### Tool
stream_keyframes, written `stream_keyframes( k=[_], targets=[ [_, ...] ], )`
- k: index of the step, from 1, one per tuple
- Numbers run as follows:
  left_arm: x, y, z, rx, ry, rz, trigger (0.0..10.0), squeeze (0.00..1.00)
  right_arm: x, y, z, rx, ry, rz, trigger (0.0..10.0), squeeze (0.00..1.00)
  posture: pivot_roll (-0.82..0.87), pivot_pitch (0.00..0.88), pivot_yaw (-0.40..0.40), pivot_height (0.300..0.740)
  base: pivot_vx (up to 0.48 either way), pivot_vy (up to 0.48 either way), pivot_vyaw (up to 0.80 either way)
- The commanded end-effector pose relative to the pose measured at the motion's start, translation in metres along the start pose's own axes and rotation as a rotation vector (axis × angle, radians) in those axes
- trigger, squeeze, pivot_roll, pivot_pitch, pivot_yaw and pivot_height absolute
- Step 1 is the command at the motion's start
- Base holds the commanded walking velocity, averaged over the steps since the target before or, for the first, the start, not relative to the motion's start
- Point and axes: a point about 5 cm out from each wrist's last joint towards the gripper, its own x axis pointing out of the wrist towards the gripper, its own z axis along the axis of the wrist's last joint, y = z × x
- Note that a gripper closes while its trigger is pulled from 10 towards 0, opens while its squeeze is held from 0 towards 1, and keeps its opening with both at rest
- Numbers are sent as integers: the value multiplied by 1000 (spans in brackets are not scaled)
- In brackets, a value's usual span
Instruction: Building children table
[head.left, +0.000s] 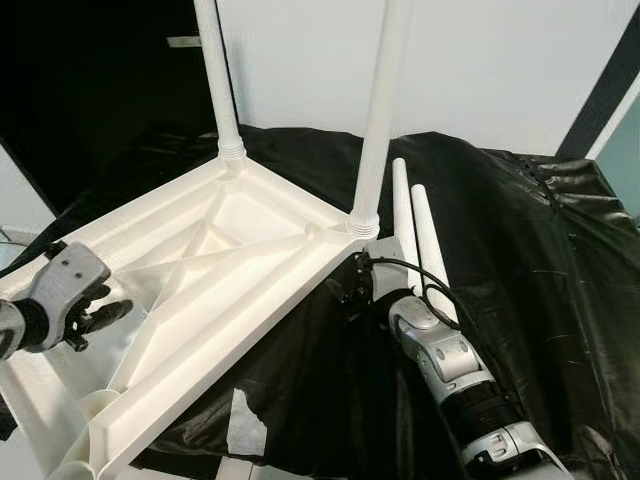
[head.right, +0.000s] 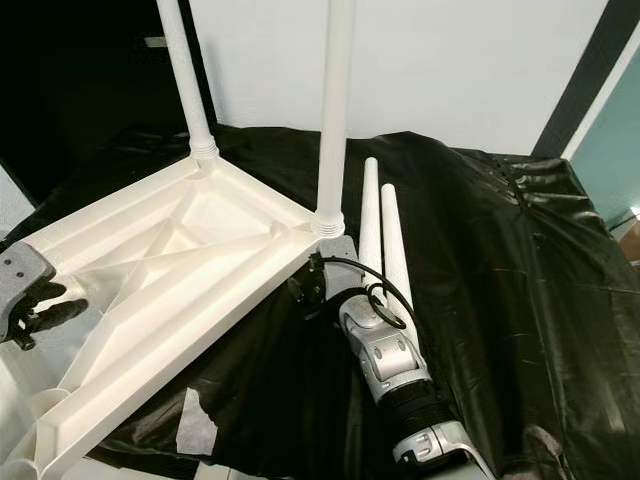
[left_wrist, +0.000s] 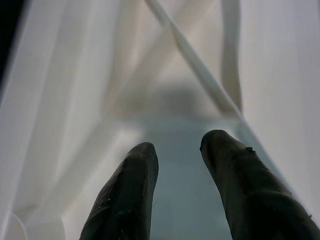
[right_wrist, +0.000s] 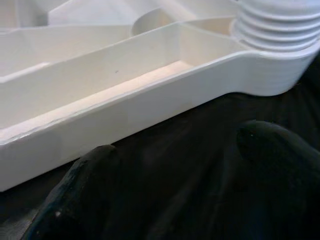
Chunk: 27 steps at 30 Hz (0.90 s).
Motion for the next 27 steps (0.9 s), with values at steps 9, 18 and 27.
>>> stream_keyframes(
  k=[9, 18, 27],
  targets=[
    [-5, -22, -2, 84, 35, -144, 10000, 0, 11, 1, 2, -20, 21, 33, 10000, 0, 125, 0, -60, 740, 0, 0, 0],
    [-8, -63, 7, 141, 7, -379, 10000, 0, 27, -4, 12, -17, 14, 43, 10000, 0, 150, 0, -69, 740, 0, 0, 0],
    [-6, -94, 26, 120, -107, -539, 10000, 0, 36, 3, 11, -39, 34, 106, 10000, 0, 160, 0, -72, 740, 0, 0, 0]
  ],
)
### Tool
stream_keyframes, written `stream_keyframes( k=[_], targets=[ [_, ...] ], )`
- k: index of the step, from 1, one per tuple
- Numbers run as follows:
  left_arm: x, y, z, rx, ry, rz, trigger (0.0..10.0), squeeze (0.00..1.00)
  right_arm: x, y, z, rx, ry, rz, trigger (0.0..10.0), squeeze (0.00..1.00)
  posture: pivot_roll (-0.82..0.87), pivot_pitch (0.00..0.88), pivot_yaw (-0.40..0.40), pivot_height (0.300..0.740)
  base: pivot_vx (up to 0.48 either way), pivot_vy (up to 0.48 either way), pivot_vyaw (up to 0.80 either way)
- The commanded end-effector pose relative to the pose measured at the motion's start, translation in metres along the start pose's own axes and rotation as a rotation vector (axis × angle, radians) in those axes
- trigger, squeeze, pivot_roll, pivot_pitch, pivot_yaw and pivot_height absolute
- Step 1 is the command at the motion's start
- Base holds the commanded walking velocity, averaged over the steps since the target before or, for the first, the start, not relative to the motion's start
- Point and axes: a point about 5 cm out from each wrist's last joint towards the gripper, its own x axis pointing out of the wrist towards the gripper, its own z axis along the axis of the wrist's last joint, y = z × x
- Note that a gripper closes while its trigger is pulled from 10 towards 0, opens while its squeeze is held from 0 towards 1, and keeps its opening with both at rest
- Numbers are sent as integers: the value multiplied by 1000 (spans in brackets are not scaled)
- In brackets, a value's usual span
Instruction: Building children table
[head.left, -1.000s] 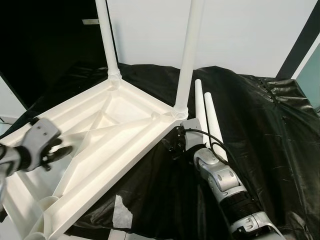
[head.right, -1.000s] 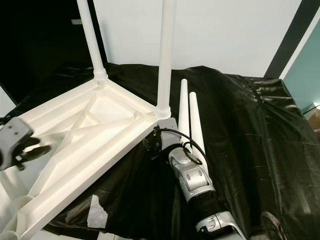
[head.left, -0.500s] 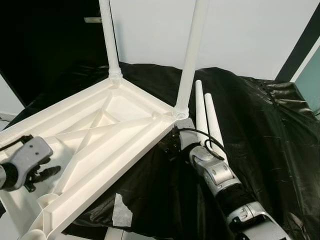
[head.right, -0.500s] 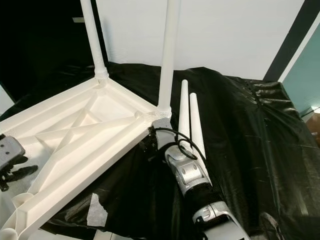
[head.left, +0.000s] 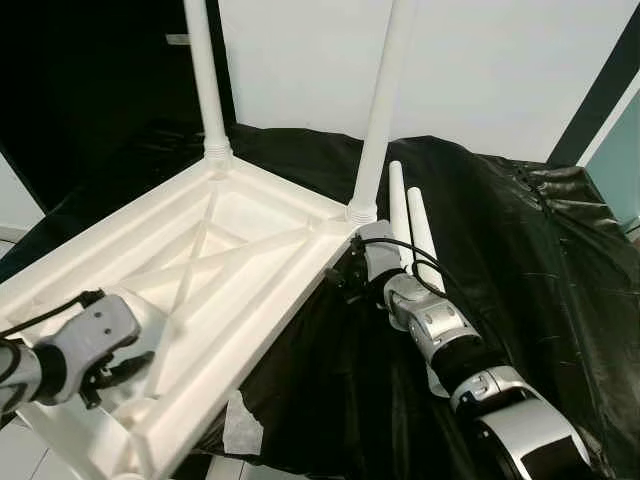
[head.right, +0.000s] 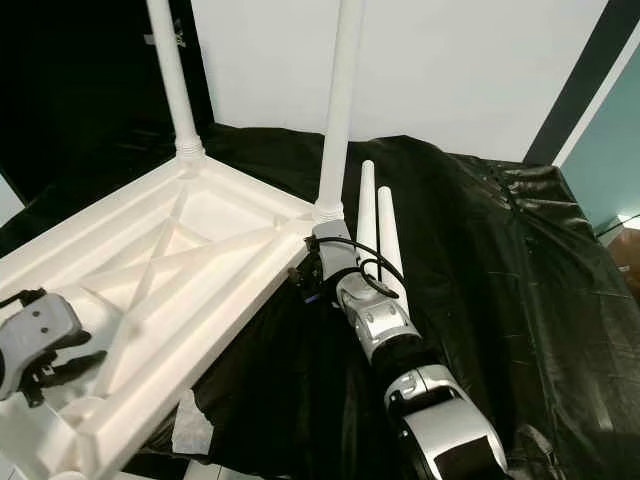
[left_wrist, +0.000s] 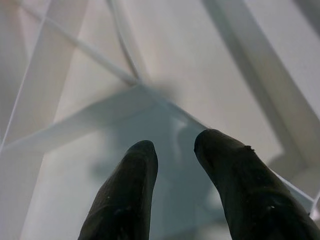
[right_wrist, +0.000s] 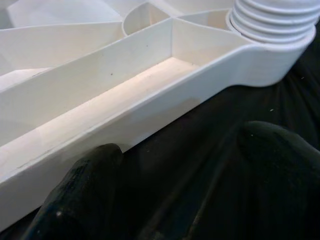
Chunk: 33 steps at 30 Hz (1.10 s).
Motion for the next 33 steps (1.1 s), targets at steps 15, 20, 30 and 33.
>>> stream_keyframes(
  k=[15, 20, 30, 33],
  targets=[
    [28, -45, 53, 60, -226, -370, 10000, 0, 15, 14, 22, -34, -69, 77, 10000, 0, 147, 0, -56, 740, 0, 0, 0],
    [31, -43, 50, 70, -195, -351, 10000, 0, 16, 13, 23, -35, -77, 70, 10000, 0, 141, 0, -53, 740, 0, 0, 0],
    [14, -52, 46, -91, -298, -351, 10000, 0, -2, -25, 19, -53, -181, -58, 10000, 0, 134, 0, -54, 740, 0, 0, 0],
    [13, -53, 46, -109, -314, -346, 10000, 0, -5, -28, 20, -43, -209, -64, 10000, 0, 135, 0, -57, 740, 0, 0, 0]
  ],
)
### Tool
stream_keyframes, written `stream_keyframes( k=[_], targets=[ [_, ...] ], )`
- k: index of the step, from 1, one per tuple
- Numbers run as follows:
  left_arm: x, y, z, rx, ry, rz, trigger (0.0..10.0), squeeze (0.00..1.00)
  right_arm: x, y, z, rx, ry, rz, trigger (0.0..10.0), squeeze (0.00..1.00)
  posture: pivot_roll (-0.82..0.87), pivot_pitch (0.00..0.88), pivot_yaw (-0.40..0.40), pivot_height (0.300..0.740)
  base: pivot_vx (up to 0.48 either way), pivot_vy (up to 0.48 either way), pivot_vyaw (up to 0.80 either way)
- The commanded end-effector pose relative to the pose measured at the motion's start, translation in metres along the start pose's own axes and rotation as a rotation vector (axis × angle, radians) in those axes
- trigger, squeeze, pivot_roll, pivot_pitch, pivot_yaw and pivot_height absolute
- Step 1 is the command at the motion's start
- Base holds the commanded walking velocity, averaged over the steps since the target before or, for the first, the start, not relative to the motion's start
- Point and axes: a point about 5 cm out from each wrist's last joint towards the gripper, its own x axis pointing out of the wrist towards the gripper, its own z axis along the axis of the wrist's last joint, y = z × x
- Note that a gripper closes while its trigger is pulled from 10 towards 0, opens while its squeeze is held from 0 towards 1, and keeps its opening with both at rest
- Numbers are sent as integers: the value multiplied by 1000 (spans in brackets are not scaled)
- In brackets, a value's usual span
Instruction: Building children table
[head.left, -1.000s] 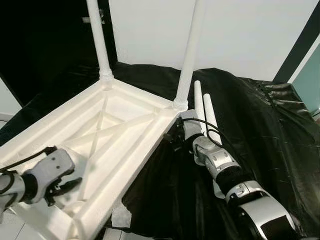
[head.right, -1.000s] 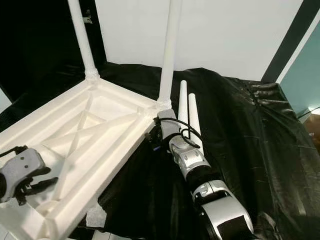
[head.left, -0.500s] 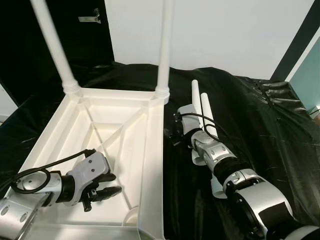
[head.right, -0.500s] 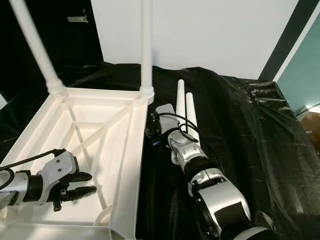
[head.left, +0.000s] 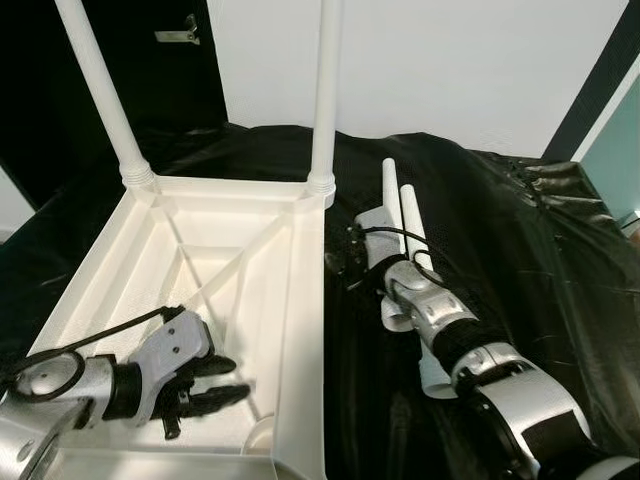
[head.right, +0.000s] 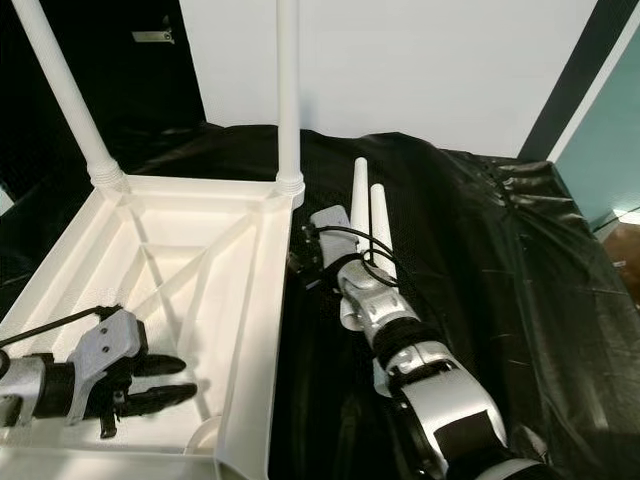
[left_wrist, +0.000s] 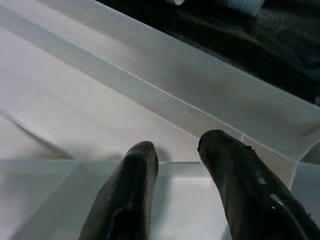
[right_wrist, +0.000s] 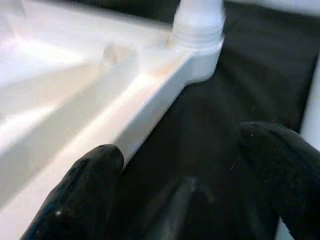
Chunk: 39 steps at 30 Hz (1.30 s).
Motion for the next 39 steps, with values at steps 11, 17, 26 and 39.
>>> stream_keyframes(
  k=[11, 17, 26, 39],
  targets=[
    [0, -1, 12, 31, -233, 149, 10000, 0, -35, -12, 12, 21, -201, -52, 10000, 0, 124, 0, -65, 740, 0, 0, 0],
    [1, -15, 10, 35, -278, 98, 10000, 0, -48, -7, 22, 70, -281, -29, 10000, 0, 120, 0, -66, 740, 0, 0, 0],
    [11, -41, -6, -43, -249, -98, 10000, 0, -87, 5, 34, 154, -389, 93, 10000, 0, 92, 0, -51, 740, 0, 0, 0],
    [5, -11, -39, 7, -34, 28, 10000, 0, -118, 23, 30, 191, -356, 230, 10000, 0, 57, 0, -23, 740, 0, 0, 0]
  ],
)
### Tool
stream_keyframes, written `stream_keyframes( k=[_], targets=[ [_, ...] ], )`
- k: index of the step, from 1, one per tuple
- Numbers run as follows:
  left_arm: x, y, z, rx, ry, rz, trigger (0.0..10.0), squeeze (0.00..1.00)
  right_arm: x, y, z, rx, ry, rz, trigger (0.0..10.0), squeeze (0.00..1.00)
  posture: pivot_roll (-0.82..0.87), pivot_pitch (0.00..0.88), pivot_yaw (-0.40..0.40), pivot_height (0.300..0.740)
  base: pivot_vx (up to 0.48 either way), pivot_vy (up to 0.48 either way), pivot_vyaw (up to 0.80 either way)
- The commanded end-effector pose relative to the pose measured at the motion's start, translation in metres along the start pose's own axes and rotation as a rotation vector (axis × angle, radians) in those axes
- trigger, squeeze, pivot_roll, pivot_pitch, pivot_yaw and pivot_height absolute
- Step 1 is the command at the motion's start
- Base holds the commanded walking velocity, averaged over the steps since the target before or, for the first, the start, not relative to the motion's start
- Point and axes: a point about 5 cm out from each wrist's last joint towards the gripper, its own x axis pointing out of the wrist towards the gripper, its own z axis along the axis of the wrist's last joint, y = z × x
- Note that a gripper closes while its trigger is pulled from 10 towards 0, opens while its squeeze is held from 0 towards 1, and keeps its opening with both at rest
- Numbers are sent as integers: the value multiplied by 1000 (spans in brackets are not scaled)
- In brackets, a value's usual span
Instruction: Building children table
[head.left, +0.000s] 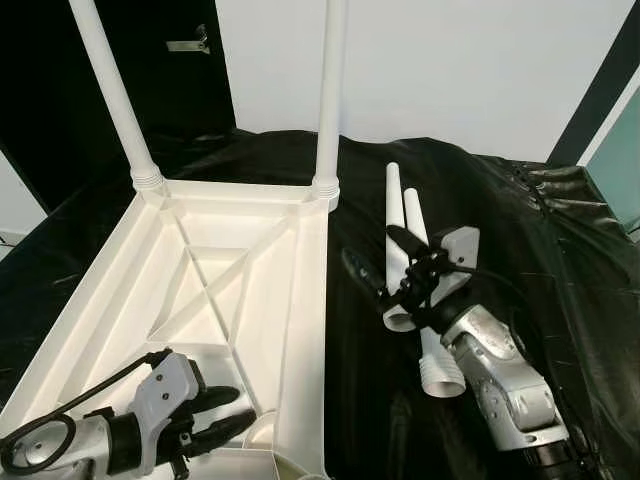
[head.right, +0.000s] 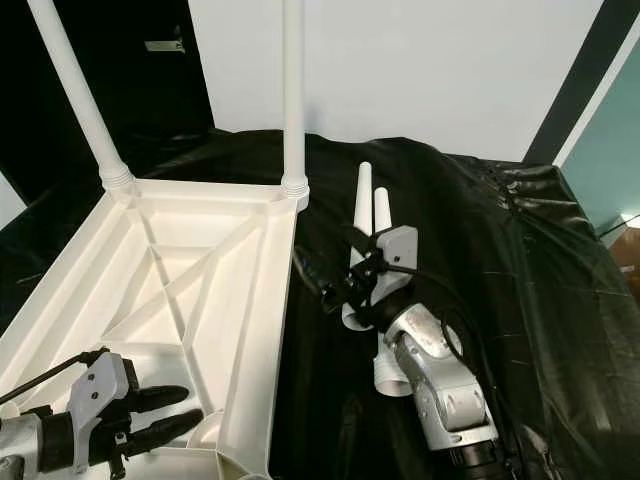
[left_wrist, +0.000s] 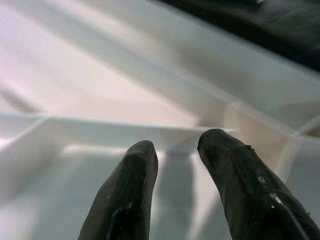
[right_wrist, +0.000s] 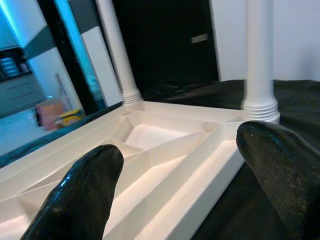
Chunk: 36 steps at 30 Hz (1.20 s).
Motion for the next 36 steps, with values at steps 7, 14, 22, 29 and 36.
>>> stream_keyframes(
  k=[7, 14, 22, 29, 36],
  targets=[
    [-1, 26, -3, 47, 57, 118, 10000, 0, -11, 10, 0, 29, 27, 33, 10000, 0, 52, 0, -13, 740, 0, 0, 0],
    [3, 36, -5, 7, 85, 303, 10000, 0, -15, 11, 3, 42, 35, 7, 10000, 0, 48, 0, -9, 740, 0, 0, 0],
    [2, 37, -11, -59, 113, 466, 10000, 0, -18, 13, 6, 50, 45, -4, 10000, 0, 57, 0, -13, 740, 0, 0, 0],
    [13, 29, -15, -150, 92, 596, 10000, 0, -14, 16, 7, 66, 46, -13, 10000, 0, 75, 0, -25, 740, 0, 0, 0],
    [27, 32, -7, -176, 48, 653, 10000, 0, -9, 18, 6, 73, 43, -10, 10000, 0, 80, 0, -28, 740, 0, 0, 0]
  ],
)
